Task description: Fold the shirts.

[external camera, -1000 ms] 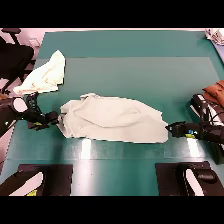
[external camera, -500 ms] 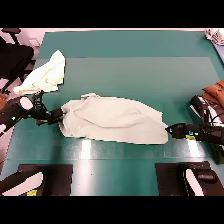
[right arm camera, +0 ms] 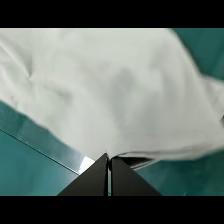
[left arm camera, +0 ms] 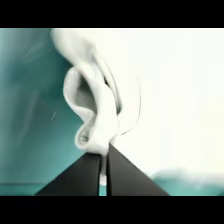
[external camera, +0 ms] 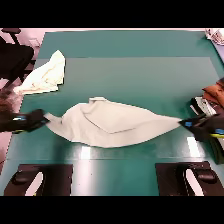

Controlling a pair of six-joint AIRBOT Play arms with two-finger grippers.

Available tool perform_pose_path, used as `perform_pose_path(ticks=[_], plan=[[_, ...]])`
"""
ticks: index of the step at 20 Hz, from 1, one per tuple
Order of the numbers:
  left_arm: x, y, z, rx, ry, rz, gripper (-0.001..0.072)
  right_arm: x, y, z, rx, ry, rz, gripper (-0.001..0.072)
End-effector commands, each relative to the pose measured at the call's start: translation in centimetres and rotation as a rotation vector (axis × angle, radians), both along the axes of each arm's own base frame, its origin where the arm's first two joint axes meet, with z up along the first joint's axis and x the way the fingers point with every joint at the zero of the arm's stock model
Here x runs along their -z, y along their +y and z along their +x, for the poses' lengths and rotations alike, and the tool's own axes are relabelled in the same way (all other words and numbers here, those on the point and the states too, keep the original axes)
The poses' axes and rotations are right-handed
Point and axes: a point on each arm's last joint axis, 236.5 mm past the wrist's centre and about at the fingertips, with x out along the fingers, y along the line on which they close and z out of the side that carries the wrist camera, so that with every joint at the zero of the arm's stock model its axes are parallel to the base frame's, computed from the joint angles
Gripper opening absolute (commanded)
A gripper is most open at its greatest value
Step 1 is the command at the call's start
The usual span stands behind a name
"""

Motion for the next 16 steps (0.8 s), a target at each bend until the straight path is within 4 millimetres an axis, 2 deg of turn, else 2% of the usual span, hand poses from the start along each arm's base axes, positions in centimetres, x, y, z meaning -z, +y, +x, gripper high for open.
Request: perform_pose_path(ticks=[1, 3, 4, 5, 6, 7, 8, 9, 10, 11, 13, 14, 16], plan=[[-17.5, 0.6, -5.0, -0.249, -0.510, -0.216, 0.0024, -11.7, 0.3, -1.7, -0.080, -0.362, -0.102, 0.0014], [-29.4, 1.8, -7.4, -0.291, -0.847, -0.272, 0.0024, -20.8, 0.1, -1.8, -0.050, -0.689, -0.148, 0.0013], [-34.2, 2.1, -8.5, -0.300, -0.969, -0.312, 0.0024, -24.7, 0.1, -2.2, -0.029, -0.804, -0.150, 0.0013], [-38.0, 2.1, -9.1, -0.290, -1.054, -0.334, 0.0024, -27.5, 0.1, -2.5, -0.020, -0.879, -0.149, 0.0013], [-39.9, 1.9, -8.8, -0.275, -1.076, -0.340, 0.0025, -29.6, 0.2, -2.4, -0.014, -0.926, -0.141, 0.0014], [-40.2, 1.5, -7.4, -0.257, -1.044, -0.332, 0.0025, -30.7, 0.0, -1.5, 0.013, -0.926, -0.112, 0.0014], [-39.0, 1.6, -4.8, -0.261, -0.973, -0.304, 0.0025, -30.8, -0.6, 0.4, 0.068, -0.868, -0.052, 0.0012], [-36.4, 1.9, -1.0, -0.262, -0.872, -0.243, 0.0026, -29.6, -1.2, 2.8, 0.128, -0.765, 0.013, 0.0012], [-32.9, 2.1, 2.6, -0.254, -0.750, -0.185, 0.0026, -27.1, -1.4, 5.6, 0.172, -0.616, 0.080, 0.0013], [-28.0, 2.2, 6.8, -0.235, -0.594, -0.133, 0.0027, -23.9, -1.6, 8.2, 0.204, -0.465, 0.122, 0.0013], [-17.4, 1.8, 13.0, -0.189, -0.296, -0.088, 0.0028, -15.4, -2.1, 13.1, 0.248, -0.155, 0.151, 0.0014], [-12.4, 1.5, 15.1, -0.173, -0.178, -0.079, 0.0028, -10.6, -2.3, 15.2, 0.266, -0.008, 0.156, 0.0015], [-2.8, 0.7, 18.1, -0.167, 0.013, -0.073, 0.0028, -1.0, -2.2, 17.9, 0.300, 0.247, 0.167, 0.0016]])
